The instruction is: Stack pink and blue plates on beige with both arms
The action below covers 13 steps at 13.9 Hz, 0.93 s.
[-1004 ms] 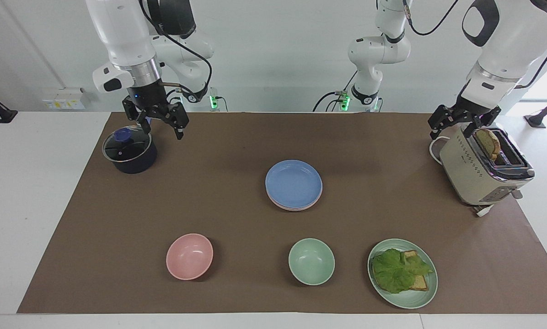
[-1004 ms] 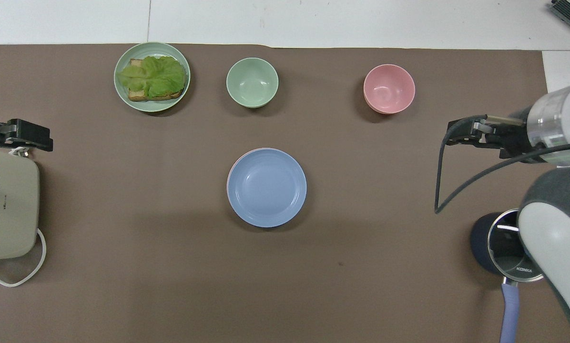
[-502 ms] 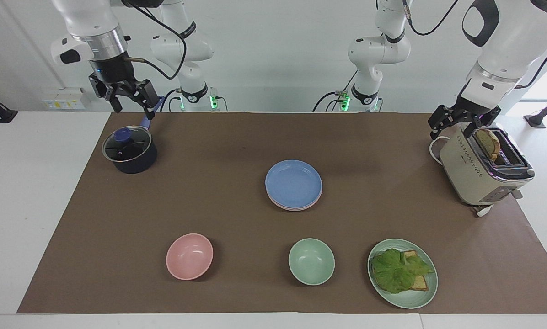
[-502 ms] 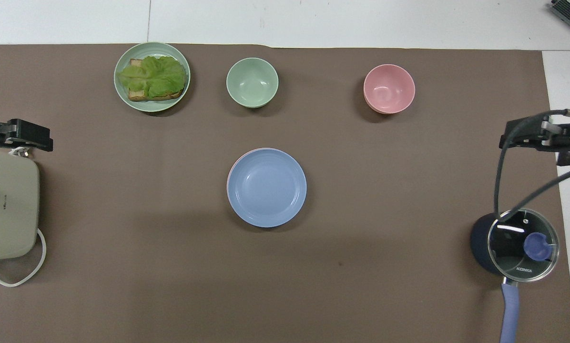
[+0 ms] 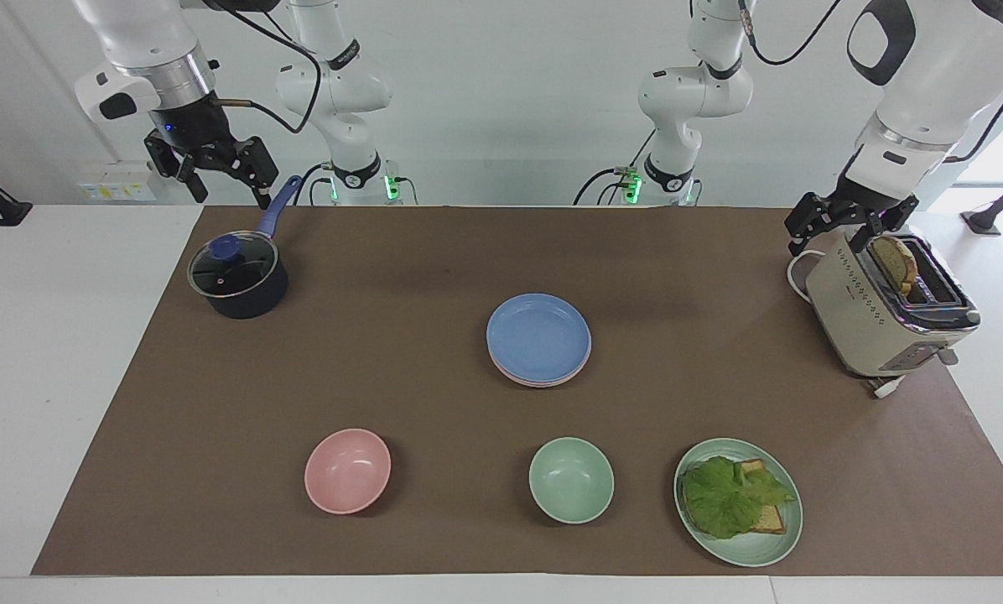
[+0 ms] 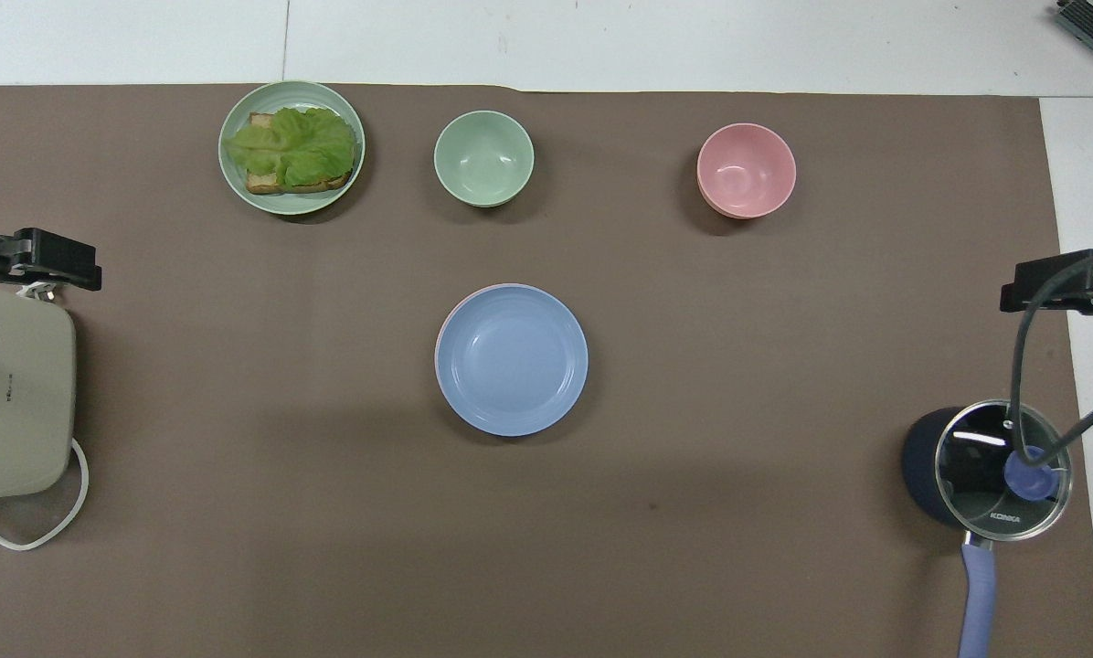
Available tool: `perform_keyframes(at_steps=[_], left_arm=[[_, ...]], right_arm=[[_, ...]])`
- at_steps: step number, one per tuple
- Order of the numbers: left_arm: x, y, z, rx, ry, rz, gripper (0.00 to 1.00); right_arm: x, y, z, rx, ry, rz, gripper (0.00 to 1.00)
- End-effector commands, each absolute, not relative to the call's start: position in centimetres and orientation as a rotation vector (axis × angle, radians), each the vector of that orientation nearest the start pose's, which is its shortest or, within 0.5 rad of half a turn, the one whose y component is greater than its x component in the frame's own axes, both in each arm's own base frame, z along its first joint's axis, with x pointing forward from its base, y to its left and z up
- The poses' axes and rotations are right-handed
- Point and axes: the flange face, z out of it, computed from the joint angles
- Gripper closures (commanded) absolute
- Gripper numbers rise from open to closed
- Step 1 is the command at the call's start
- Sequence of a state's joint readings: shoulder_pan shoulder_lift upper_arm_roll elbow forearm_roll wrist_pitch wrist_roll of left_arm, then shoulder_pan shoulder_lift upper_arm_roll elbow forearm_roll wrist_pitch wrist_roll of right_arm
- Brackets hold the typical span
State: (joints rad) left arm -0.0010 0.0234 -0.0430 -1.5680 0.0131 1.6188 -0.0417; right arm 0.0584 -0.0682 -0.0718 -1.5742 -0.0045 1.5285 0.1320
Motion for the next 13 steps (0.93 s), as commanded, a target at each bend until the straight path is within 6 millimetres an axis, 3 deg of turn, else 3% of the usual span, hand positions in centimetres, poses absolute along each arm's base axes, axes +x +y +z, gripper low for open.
perform_keyframes(at_steps=[1,3,13], left_arm=[[56.3,-2.2,61.8,-3.121,0.006,-0.04,0.0],[56.3,-2.2,61.8,-3.121,0.006,-0.04,0.0],[56.3,-2.2,61.8,-3.121,0.006,-0.04,0.0]], right_arm=[[51.2,-1.9,64.9,-3.151,0.161,0.0,0.0],[51.2,-2.1,64.9,-3.158,0.096,0.003,0.0],[51.2,-2.2,66.2,-3.177,0.108,0.012,0.0]])
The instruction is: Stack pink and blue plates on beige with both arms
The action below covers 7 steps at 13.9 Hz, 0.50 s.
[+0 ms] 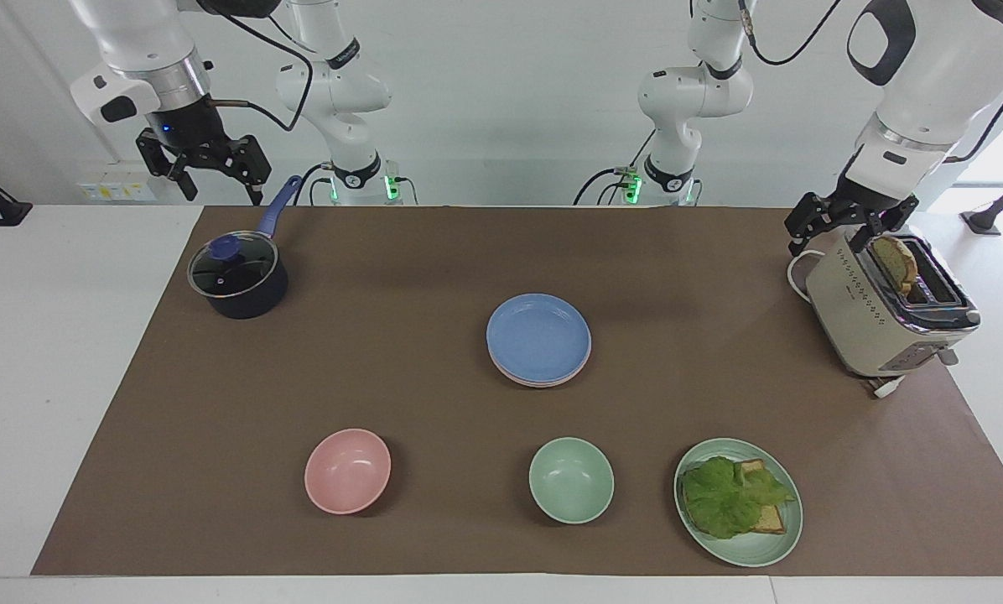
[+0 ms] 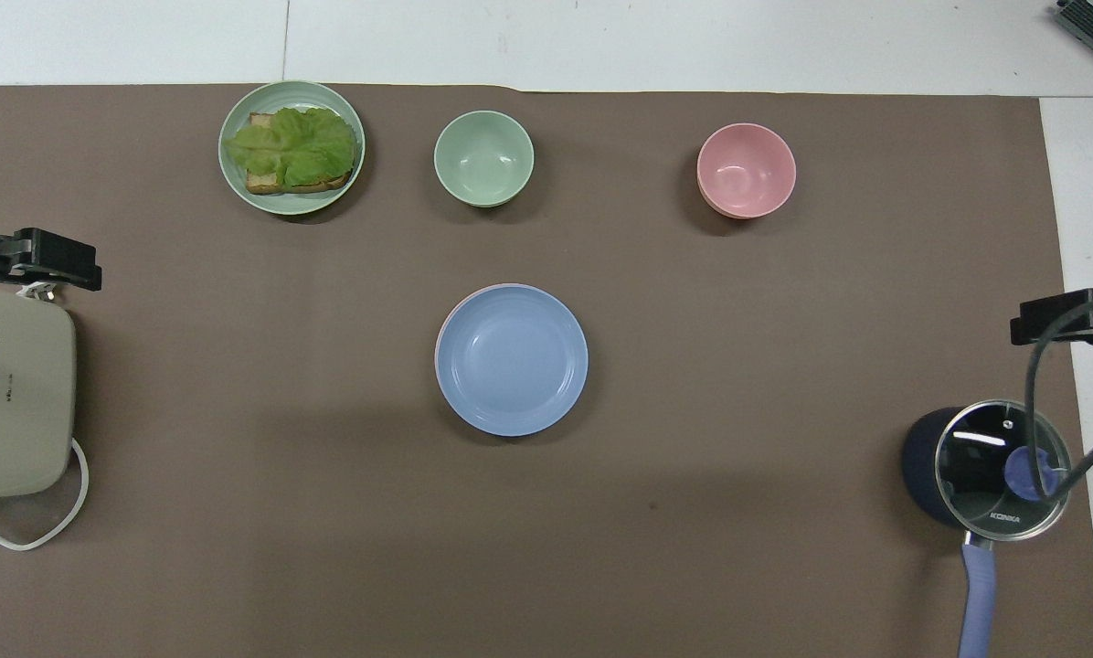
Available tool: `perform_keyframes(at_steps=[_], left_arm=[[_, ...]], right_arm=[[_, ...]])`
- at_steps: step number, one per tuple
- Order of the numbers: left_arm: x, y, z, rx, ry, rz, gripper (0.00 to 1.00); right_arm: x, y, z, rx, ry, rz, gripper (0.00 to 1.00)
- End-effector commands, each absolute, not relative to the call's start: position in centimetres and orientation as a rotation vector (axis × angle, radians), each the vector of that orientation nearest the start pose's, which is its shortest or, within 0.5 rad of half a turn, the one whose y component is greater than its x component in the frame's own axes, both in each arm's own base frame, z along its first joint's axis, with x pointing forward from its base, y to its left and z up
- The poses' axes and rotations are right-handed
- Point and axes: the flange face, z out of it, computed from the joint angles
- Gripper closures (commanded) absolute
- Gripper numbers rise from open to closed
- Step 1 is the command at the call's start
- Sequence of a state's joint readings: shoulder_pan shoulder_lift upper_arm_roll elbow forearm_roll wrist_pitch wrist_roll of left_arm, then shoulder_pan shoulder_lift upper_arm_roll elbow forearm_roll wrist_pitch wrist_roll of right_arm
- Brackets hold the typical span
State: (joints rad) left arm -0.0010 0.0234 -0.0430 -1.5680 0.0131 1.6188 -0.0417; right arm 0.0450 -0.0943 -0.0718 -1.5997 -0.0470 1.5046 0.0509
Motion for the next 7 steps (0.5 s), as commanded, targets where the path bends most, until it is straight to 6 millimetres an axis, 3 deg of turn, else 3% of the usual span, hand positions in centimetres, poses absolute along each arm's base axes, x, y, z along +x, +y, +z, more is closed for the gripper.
perform_keyframes(at_steps=[1,7], left_arm=[[56.26,-2.18,61.79,-3.121,0.003,-0.04,0.0],[56.26,-2.18,61.79,-3.121,0.003,-0.04,0.0]], right_arm=[[51.19,-2.07,66.14,-3.165,0.106,0.015,0.0],[50.72,-1.84,66.04,-3.157,0.141,0.041,0.0]])
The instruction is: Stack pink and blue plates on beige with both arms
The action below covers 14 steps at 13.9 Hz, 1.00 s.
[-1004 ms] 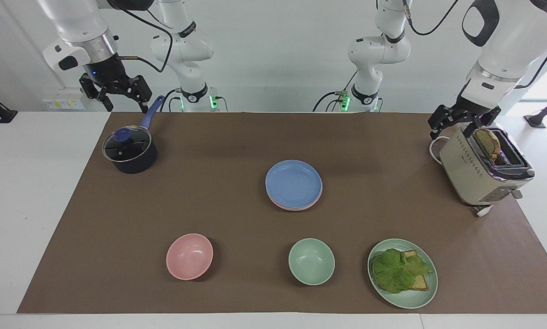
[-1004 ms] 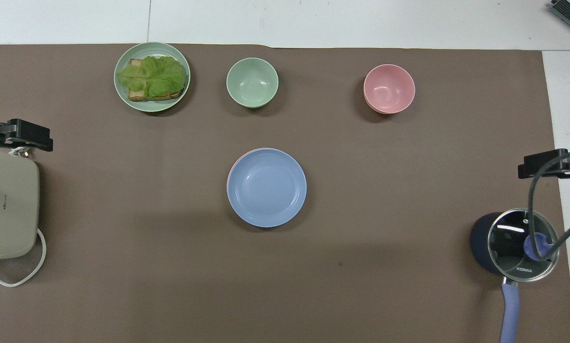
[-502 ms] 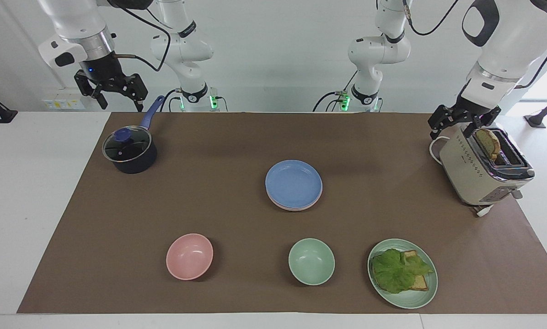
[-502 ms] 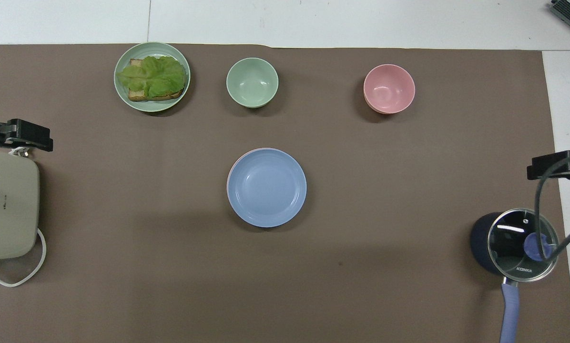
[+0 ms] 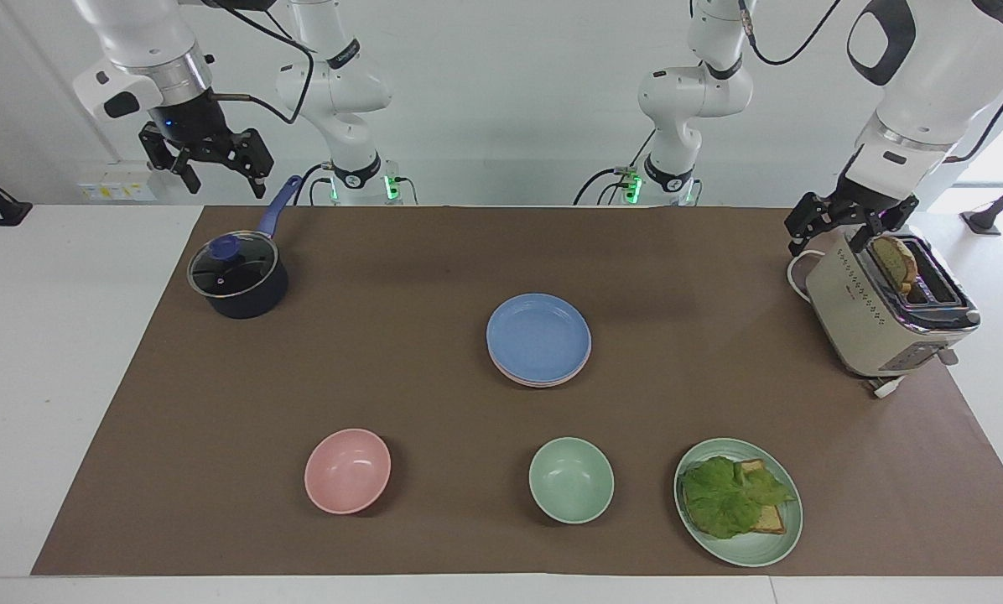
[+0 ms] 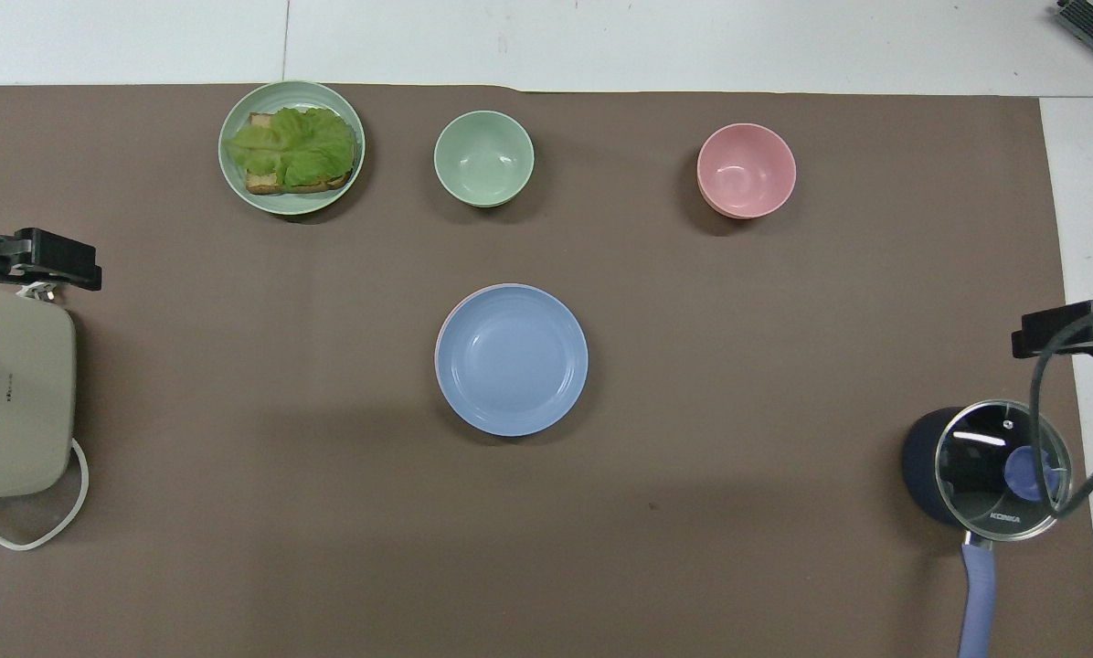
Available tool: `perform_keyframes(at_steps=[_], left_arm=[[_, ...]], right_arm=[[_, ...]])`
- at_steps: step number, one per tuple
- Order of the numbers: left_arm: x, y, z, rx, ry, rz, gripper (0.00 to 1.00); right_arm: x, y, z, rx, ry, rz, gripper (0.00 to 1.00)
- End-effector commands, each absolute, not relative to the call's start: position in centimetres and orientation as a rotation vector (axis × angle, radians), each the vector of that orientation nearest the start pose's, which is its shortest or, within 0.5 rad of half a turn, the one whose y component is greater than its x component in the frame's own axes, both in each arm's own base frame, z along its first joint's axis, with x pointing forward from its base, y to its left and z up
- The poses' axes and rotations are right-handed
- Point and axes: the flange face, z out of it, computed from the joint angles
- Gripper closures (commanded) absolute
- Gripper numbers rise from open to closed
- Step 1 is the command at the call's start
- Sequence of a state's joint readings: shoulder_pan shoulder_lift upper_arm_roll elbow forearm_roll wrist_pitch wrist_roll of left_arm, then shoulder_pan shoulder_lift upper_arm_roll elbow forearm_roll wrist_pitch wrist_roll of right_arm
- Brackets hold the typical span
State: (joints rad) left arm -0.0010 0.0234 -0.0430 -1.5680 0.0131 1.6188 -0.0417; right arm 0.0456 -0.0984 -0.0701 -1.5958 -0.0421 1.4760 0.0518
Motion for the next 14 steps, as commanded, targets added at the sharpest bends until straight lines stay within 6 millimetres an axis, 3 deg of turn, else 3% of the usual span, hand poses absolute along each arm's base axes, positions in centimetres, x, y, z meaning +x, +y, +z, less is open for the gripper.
perform_keyframes(at_steps=[1,14], left_arm=[[56.26,-2.18,61.79,-3.121,0.003,-0.04,0.0],[56.26,-2.18,61.79,-3.121,0.006,-0.04,0.0]], right_arm=[[50.73,-1.91,66.05,-3.157,0.144,0.039,0.0],[50.72,-1.54,66.27,-3.14,0.14,0.039,0.0]])
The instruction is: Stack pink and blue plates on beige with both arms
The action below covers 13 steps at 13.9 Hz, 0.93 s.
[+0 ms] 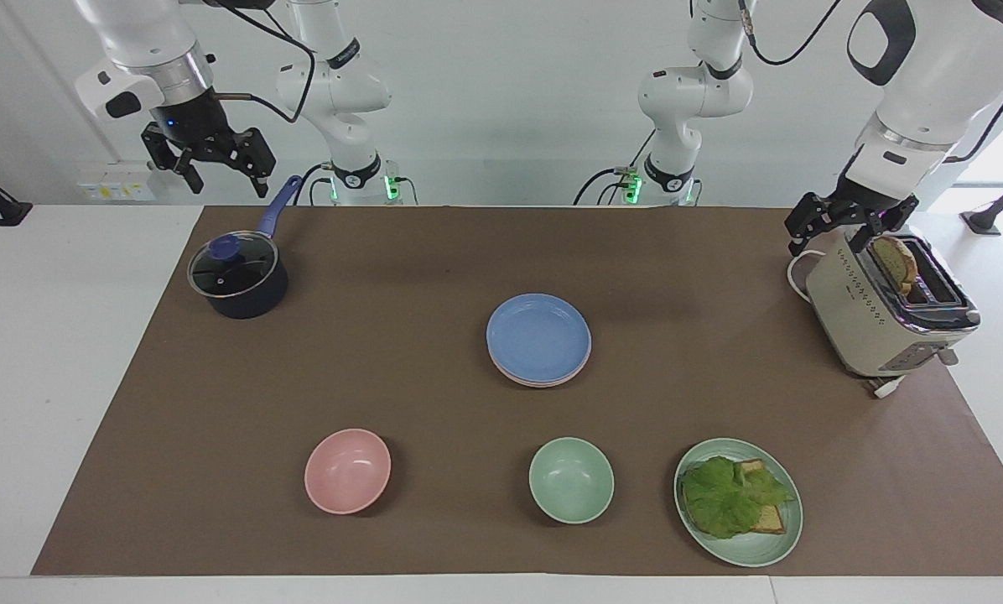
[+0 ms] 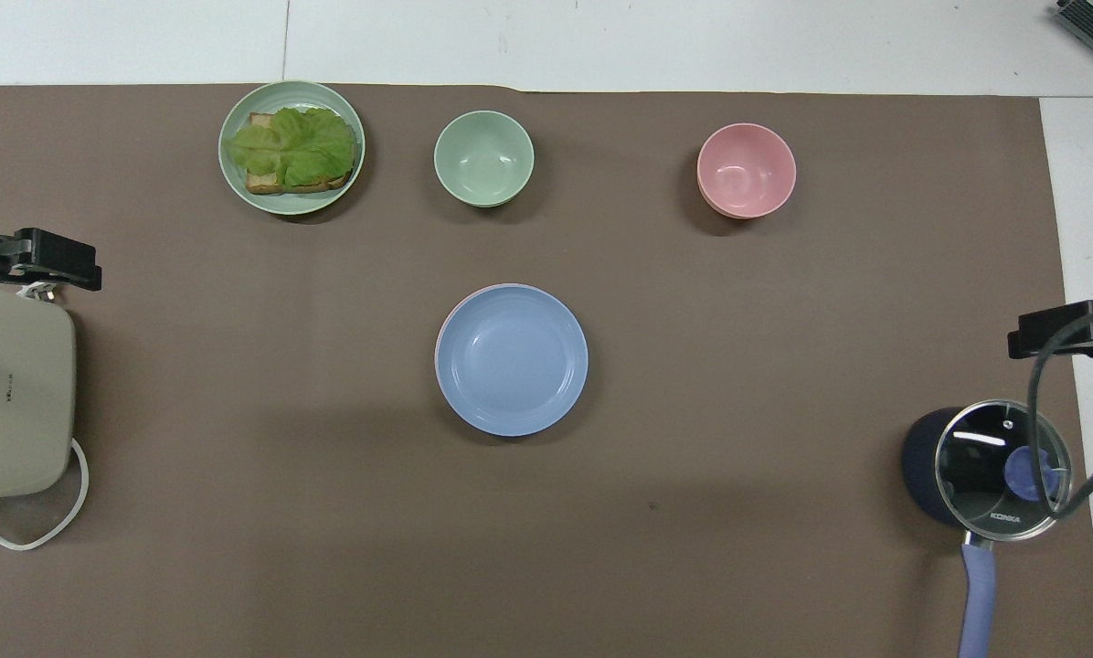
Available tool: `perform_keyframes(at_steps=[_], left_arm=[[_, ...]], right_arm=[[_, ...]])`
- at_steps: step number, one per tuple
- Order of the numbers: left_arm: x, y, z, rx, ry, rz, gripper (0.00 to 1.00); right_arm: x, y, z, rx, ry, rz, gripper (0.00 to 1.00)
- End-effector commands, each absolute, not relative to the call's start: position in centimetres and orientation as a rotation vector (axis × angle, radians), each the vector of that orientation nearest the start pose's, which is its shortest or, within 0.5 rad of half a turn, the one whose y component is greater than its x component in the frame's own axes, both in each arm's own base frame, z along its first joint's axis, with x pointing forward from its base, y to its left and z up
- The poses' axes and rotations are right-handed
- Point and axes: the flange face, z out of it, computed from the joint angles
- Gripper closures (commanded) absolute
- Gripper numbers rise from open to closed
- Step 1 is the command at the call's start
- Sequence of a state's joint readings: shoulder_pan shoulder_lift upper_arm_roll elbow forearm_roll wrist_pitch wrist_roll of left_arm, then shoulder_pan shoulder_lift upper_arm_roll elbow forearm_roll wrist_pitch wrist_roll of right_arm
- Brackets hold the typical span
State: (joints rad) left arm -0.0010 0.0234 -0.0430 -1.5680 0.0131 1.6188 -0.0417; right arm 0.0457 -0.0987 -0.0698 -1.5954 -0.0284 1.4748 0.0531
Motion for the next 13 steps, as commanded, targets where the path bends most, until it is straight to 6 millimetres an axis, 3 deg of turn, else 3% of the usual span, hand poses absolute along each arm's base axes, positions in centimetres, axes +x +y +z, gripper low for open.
perform_keyframes(at_steps=[1,13], left_arm=[[56.26,-2.18,61.79,-3.121,0.006,-0.04,0.0],[56.26,-2.18,61.79,-3.121,0.006,-0.04,0.0]], right_arm=[[50.77,-1.45,66.2,-3.118,0.141,0.042,0.0],[50.87,-1.57,66.01,-3.141,0.131,0.024,0.0]])
